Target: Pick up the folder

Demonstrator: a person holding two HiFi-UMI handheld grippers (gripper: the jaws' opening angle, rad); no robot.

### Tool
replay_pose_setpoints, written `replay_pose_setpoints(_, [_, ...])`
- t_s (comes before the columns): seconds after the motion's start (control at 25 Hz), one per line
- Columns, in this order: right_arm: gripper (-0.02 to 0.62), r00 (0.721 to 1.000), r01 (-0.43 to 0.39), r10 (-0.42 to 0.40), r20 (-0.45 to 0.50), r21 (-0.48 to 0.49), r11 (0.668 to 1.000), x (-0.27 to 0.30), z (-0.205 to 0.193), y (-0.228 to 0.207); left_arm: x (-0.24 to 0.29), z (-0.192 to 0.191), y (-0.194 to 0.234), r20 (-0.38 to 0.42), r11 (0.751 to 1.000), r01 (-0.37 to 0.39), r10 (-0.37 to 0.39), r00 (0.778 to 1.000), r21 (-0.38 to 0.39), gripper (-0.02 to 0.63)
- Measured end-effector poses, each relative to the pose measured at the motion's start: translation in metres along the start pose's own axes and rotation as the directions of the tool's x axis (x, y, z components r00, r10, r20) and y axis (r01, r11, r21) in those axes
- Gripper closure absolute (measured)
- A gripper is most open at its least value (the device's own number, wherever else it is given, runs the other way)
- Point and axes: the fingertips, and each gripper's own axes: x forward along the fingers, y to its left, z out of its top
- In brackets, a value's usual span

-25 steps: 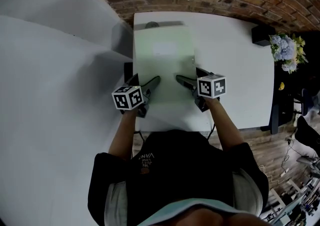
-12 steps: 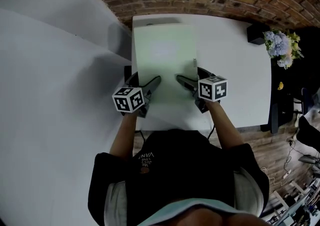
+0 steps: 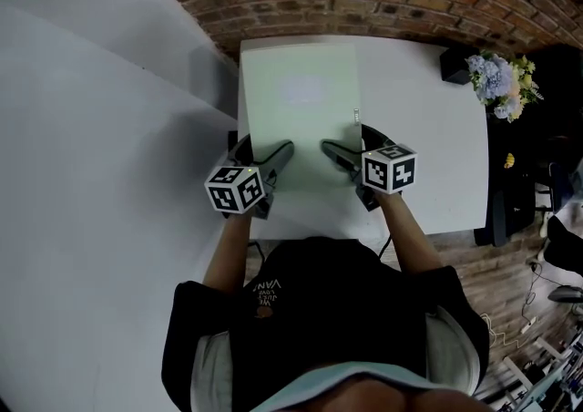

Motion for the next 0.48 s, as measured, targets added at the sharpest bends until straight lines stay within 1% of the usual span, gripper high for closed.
replay_pose_setpoints(0.32, [0.143,0.999,0.005,-0.003,0.053,-0.043,0.999,-0.025,0.009,0.008,-0.011,0.008,-0.023,0.052,1.000,0.004,-0.005,0.999,0.029,0.158])
replay_pose_setpoints(0.48, [0.143,0.996,0.008,-0.003,0.088,-0.068,0.998,-0.041,0.016,0.014,-0.019,0.015,-0.039,0.087,0.998,0.008,-0.013,0.996,0.061,0.158])
